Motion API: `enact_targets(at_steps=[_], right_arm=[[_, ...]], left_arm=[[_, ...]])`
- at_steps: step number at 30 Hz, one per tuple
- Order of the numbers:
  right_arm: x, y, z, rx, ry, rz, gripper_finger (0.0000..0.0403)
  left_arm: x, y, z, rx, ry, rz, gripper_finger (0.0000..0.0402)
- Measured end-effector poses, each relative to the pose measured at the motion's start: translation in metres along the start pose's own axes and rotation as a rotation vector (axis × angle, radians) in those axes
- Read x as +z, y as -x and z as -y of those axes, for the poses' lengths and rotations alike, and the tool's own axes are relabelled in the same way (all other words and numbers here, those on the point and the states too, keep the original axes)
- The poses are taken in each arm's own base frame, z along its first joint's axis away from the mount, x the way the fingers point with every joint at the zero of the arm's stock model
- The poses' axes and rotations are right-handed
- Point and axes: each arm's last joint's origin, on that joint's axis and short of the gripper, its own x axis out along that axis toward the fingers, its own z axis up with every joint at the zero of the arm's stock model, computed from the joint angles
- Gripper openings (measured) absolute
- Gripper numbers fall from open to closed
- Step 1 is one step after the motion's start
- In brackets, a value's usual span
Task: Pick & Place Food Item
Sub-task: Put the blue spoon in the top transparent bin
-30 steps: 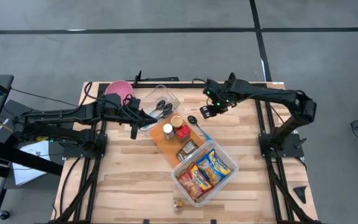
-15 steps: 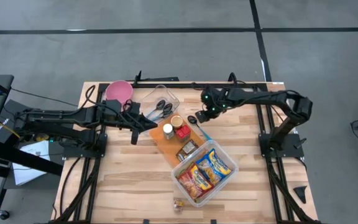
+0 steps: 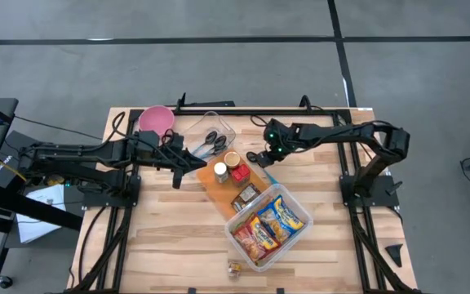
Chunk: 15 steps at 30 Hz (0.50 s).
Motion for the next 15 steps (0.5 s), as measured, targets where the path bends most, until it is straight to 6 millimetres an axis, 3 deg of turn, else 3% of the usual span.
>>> enact_targets(at_steps=[10,15], right_arm=[[-0.001,-0.037,0.005,-0.01,-0.03,-0.083,0.0123],[0.002,-0.038,-0.002,0.004,-0.009,-0.067,0.0123]], left_arm=[[0.001,0.0,0.0,0.012,0.021,0.017,0.0003],[0.001,0.0,0.0,0.012,0.025,0.016,0.0003]])
